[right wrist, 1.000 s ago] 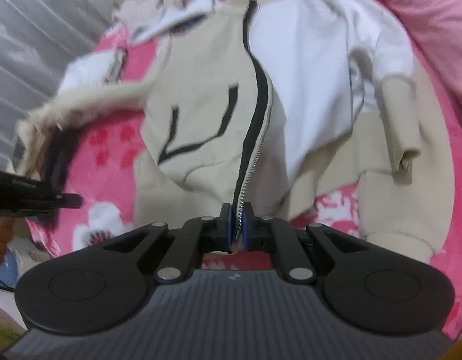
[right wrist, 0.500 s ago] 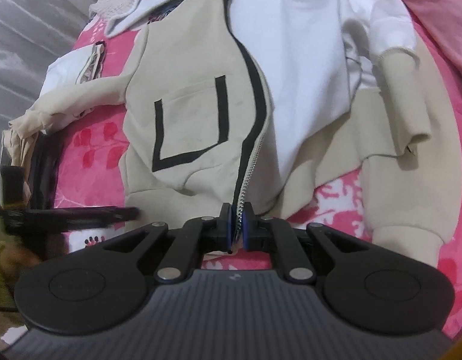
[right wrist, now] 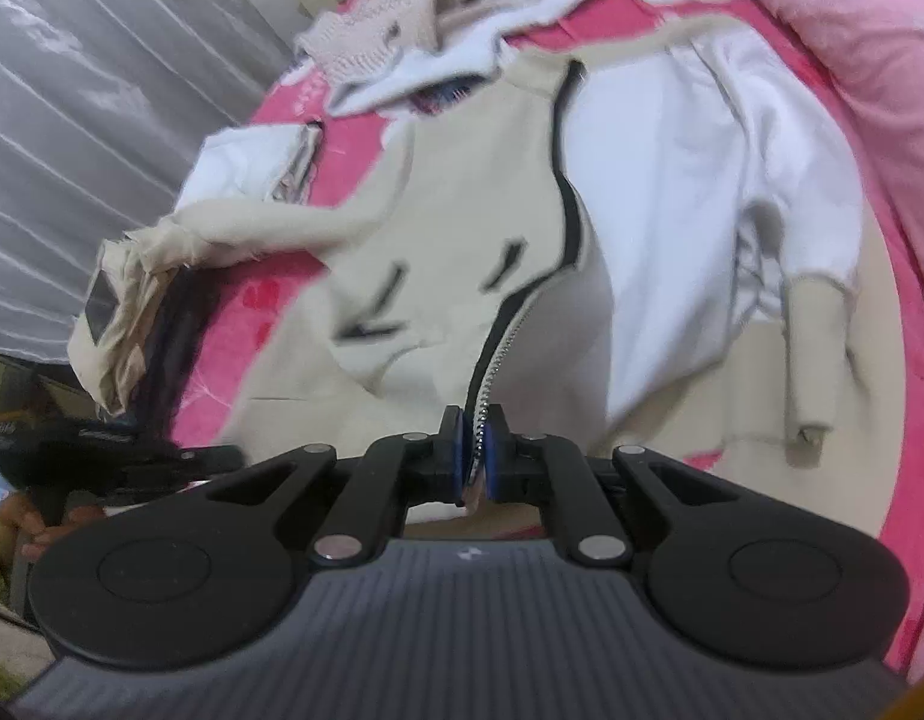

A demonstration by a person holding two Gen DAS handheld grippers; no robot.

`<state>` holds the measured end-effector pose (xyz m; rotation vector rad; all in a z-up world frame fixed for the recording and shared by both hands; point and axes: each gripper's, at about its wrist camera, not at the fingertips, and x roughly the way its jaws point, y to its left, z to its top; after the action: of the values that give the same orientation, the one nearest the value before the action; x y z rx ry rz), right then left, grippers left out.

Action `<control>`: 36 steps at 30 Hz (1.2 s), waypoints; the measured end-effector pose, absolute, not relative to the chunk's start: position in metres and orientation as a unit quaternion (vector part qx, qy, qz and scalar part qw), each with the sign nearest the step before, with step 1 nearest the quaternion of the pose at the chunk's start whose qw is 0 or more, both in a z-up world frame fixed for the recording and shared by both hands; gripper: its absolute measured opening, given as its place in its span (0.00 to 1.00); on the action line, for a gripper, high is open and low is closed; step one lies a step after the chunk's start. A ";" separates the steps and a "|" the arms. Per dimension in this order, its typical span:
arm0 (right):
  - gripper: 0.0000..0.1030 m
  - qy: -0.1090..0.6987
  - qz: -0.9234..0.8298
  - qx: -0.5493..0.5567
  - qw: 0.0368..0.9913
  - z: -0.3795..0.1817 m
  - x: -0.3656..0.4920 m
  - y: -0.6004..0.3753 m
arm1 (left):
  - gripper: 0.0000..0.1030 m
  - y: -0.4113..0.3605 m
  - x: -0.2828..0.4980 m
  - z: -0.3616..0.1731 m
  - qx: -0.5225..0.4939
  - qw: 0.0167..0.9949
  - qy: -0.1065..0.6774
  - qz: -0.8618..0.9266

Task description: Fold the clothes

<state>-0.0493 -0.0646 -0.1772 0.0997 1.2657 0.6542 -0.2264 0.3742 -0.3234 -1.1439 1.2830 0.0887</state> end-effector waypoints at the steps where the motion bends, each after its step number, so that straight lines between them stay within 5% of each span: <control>1: 0.05 0.597 0.294 0.049 0.745 -0.190 -0.048 -0.066 | 0.04 0.375 -0.231 -0.339 -0.509 0.638 0.575 0.057; 9: 0.05 0.629 0.307 0.032 0.713 -0.216 -0.055 -0.054 | 0.05 0.371 -0.240 -0.349 -0.470 0.652 0.590 0.073; 14: 0.05 0.676 0.296 0.022 0.675 -0.260 -0.058 -0.050 | 0.06 0.363 -0.234 -0.349 -0.331 0.683 0.645 0.086; 21: 0.05 0.683 0.310 0.023 0.661 -0.262 -0.064 -0.049 | 0.37 0.336 -0.210 -0.308 -0.220 0.750 0.619 0.075; 25: 0.05 0.678 0.319 0.026 0.662 -0.258 -0.058 -0.042 | 0.41 0.318 -0.185 -0.325 -0.201 0.754 0.621 0.076; 31: 0.05 0.669 0.328 0.015 0.667 -0.256 -0.058 -0.037 | 0.16 0.319 -0.182 -0.361 -0.228 0.745 0.617 0.115; 36: 0.05 0.657 0.347 0.018 0.669 -0.239 -0.058 -0.037 | 0.13 0.346 -0.212 -0.318 -0.355 0.739 0.564 0.094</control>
<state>-0.0583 -0.0369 -0.2394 0.0402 1.4811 0.7828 -0.2115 0.3458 -0.3182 -0.7791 1.2377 0.2066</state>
